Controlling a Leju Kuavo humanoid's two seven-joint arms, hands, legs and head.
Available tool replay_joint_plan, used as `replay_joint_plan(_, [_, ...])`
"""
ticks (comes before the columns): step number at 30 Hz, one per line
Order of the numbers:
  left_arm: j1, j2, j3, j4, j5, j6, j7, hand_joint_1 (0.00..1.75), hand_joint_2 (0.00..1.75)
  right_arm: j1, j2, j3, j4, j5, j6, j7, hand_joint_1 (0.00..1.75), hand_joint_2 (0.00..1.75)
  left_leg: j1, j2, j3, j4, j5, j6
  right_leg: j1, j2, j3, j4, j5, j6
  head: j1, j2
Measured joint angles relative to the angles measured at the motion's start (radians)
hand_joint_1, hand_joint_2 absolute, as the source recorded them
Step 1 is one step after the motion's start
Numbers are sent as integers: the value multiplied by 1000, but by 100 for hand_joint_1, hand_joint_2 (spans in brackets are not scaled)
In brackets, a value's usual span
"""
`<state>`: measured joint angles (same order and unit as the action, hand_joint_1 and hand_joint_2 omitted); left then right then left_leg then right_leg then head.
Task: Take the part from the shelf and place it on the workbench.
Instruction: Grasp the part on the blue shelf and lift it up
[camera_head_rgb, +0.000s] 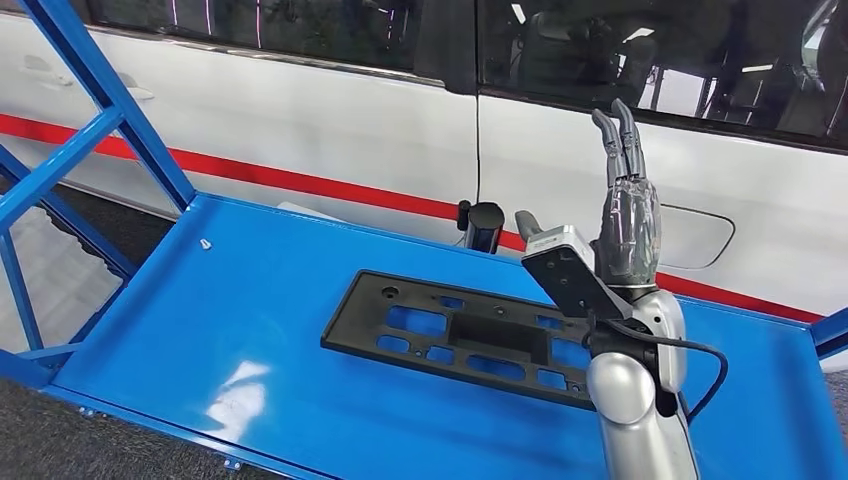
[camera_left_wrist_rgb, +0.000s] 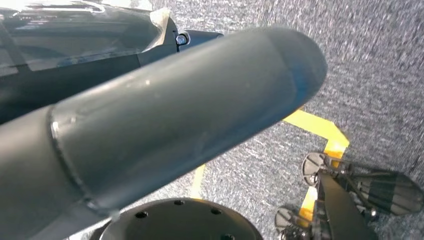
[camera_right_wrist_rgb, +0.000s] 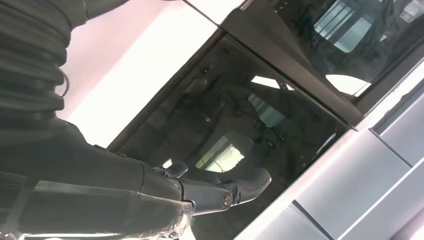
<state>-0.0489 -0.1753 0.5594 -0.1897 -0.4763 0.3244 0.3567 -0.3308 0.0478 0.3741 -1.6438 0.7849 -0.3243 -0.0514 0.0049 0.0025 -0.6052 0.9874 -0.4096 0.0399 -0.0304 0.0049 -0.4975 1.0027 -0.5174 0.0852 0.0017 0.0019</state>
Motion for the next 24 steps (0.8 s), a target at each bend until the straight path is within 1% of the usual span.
replay_joint_plan(1, [0, 0, 0, 0, 0, 0, 0, 0, 0, -1, 0, 0, 1, 0, 0, 0, 0, 175, -2, -2, -6, 4, 4, -7, 2, 3, 1, -7, 1, -6, -1, 0])
replay_joint_plan(2, [1, 0, 0, 0, 0, 0, -1, 0, 0, 0, 0, -1, 2, 0, 0, 0, 0, 175, -2, -3, -10, 6, 10, -13, 4, 5, -4, -2, 8, -13, -1, 0])
replay_joint_plan(3, [2, 0, 0, 0, -1, 0, -2, 0, 0, -1, 0, -1, 3, -1, 0, -1, 0, 175, -1, -4, -14, 9, 14, -18, 1, 4, -13, -3, 11, -21, -1, 0])
replay_joint_plan(4, [2, 0, 0, 0, -1, 0, -5, 0, 0, -3, 1, -1, 4, -1, 0, -1, 0, 175, 2, -5, -22, 17, 7, -23, 0, 4, -19, -2, 16, -31, -2, 0])
replay_joint_plan(5, [2, 1, 0, 0, -1, 0, -7, 0, 0, -4, 1, -2, 4, -1, 0, -2, 0, 175, 4, -5, -33, 37, -15, -28, 0, 3, -26, -3, 23, -44, -4, 0])
replay_joint_plan(6, [2, 1, 0, 0, -1, -1, -10, 0, 0, -6, 2, -2, 5, -2, 0, -3, 0, 175, 6, -5, -49, 75, -51, -32, -1, 2, -34, -4, 31, -56, -6, 0])
replay_joint_plan(7, [2, 1, 0, 0, -1, -1, -13, 0, 0, -7, 3, -2, 6, -3, 0, -4, 0, 175, 7, -5, -69, 131, -97, -36, 2, 0, -41, -3, 38, -66, -8, 0])
replay_joint_plan(8, [2, 1, 0, 0, -1, -1, -15, 0, 0, -7, 3, -2, 7, -4, 0, -5, 0, 175, 7, -5, -91, 199, -140, -39, 5, -1, -51, -3, 45, -73, -10, 0])
replay_joint_plan(9, [2, 1, 0, 0, -1, -1, -17, 0, 0, -7, 3, -2, 8, -4, 0, -6, 0, 175, 7, -5, -107, 260, -169, -40, 8, -2, -61, -2, 52, -78, -10, 0])
replay_joint_plan(10, [2, 1, 0, 0, 0, -1, -19, 0, 0, -7, 3, -2, 10, -4, 0, -6, 0, 175, 7, -5, -111, 298, -179, -39, 12, -3, -71, -1, 59, -81, -10, 0])
replay_joint_plan(11, [2, 1, 0, 0, 0, -1, -22, 0, 0, -7, 3, -2, 12, -5, 0, -7, 0, 175, 7, -5, -97, 301, -169, -36, 15, -3, -80, -1, 66, -82, -10, 0])
replay_joint_plan(12, [2, 1, 0, 0, 0, -1, -26, 0, 0, -7, 3, -2, 12, -5, 0, -7, 0, 175, 6, -5, -64, 267, -145, -31, 18, -3, -88, 0, 73, -82, -10, 0])
replay_joint_plan(13, [1, 1, 0, 0, 0, -1, -30, 0, 0, -7, 4, -2, 13, -5, -1, -8, 0, 175, 5, -6, -13, 200, -120, -22, 20, -2, -95, 0, 79, -81, -11, 0])
replay_joint_plan(14, [0, 1, 0, 0, 1, -1, -34, 0, 0, -7, 5, -2, 13, -6, -1, -9, 0, 175, 2, -6, 42, 123, -108, -14, 23, -2, -99, 1, 84, -78, -10, 0])
replay_joint_plan(15, [-1, 1, 0, 0, 1, 0, -37, 0, 0, -7, 6, -2, 13, -6, -1, -10, 0, 175, -1, -7, 83, 62, -104, -8, 25, -2, -102, 1, 89, -74, -10, 0])
replay_joint_plan(16, [-2, 1, 0, 0, 2, 1, -40, 0, 0, -7, 8, -2, 13, -7, -2, -12, 0, 175, -5, -7, 110, 19, -106, -4, 25, -3, -104, 0, 95, -69, -10, 0])
replay_joint_plan(17, [-2, 1, 0, 0, 3, 3, -44, 0, 0, -7, 9, -2, 13, -7, -2, -13, 0, 175, -9, -7, 117, 2, -109, -2, 24, -4, -105, 0, 101, -62, -11, 0])
replay_joint_plan(18, [-1, 1, 0, 0, 5, 4, -47, 0, 0, -7, 11, -2, 13, -7, -2, -13, 0, 175, -12, -7, 114, -2, -102, -1, 22, -5, -106, -3, 108, -54, -11, 0])
replay_joint_plan(19, [-1, -1, 1, 0, 7, 6, -50, 0, 0, -7, 11, -2, 13, -7, -2, -14, 0, 175, -11, -5, 109, -8, -92, 4, 22, -5, -109, -4, 113, -47, -12, 0])
replay_joint_plan(20, [-1, -2, 1, 0, 9, 8, -52, 0, 0, -7, 12, -2, 13, -7, -2, -14, 0, 175, -9, -3, 103, -16, -78, 9, 23, -5, -119, 1, 106, -43, -12, 0])
replay_joint_plan(21, [-1, -4, 2, 0, 11, 9, -53, 0, 0, -7, 11, -2, 13, -7, -2, -14, 0, 175, -6, -1, 95, -23, -64, 14, 23, -5, -133, 21, 86, -43, -10, 0])
replay_joint_plan(22, [-2, -5, 3, 1, 12, 10, -55, 0, 0, -7, 11, -2, 14, -8, -2, -14, 0, 175, -4, 2, 85, -29, -50, 18, 23, -4, -151, 63, 51, -48, -9, 0])
replay_joint_plan(23, [-2, -6, 4, 0, 12, 10, -56, 0, 0, -6, 11, -2, 14, -8, -3, -14, 0, 175, -5, 4, 72, -30, -40, 21, 22, -4, -172, 124, 7, -53, -8, 0])
replay_joint_plan(24, [-2, -7, 5, 0, 13, 10, -57, 0, 0, -5, 11, -2, 16, -8, -3, -14, 0, 175, -6, 5, 60, -30, -30, 22, 21, -4, -190, 194, -31, -55, -6, 0])
